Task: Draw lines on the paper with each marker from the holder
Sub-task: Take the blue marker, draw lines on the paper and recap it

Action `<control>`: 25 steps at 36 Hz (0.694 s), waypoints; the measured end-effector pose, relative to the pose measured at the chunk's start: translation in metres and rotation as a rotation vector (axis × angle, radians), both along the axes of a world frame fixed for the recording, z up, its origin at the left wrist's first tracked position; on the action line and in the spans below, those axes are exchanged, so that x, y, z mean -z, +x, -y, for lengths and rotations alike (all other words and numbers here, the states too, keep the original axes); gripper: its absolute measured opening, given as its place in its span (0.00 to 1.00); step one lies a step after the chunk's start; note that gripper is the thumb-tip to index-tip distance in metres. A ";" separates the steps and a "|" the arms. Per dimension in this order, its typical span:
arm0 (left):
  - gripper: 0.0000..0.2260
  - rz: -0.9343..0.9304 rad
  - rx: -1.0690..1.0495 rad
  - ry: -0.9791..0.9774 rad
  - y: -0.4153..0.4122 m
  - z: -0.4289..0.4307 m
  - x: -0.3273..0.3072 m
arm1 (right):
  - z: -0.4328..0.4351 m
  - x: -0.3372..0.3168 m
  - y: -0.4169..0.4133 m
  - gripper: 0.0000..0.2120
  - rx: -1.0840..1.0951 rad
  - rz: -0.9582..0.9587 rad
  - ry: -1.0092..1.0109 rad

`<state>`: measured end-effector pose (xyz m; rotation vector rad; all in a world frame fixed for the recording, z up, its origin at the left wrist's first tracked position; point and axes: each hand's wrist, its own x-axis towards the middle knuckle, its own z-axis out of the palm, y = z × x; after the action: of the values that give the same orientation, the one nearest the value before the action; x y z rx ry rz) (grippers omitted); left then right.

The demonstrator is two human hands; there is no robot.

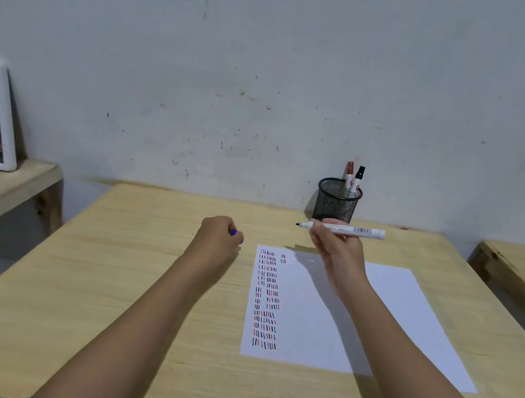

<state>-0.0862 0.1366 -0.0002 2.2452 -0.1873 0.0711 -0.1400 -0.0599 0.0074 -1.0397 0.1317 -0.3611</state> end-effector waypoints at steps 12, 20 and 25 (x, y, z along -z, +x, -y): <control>0.06 0.002 0.070 0.310 0.013 0.007 0.010 | -0.009 0.018 0.010 0.08 0.139 -0.152 -0.186; 0.18 0.265 0.014 0.153 -0.017 0.011 0.012 | -0.013 0.017 0.007 0.04 0.152 -0.188 -0.250; 0.15 0.191 0.405 0.192 -0.045 0.015 0.024 | -0.028 0.020 -0.002 0.05 0.133 -0.202 -0.264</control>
<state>-0.1316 0.1216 -0.0239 2.3441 -0.7757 0.0516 -0.1423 -0.0318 -0.0123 -1.3318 0.3428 -0.4010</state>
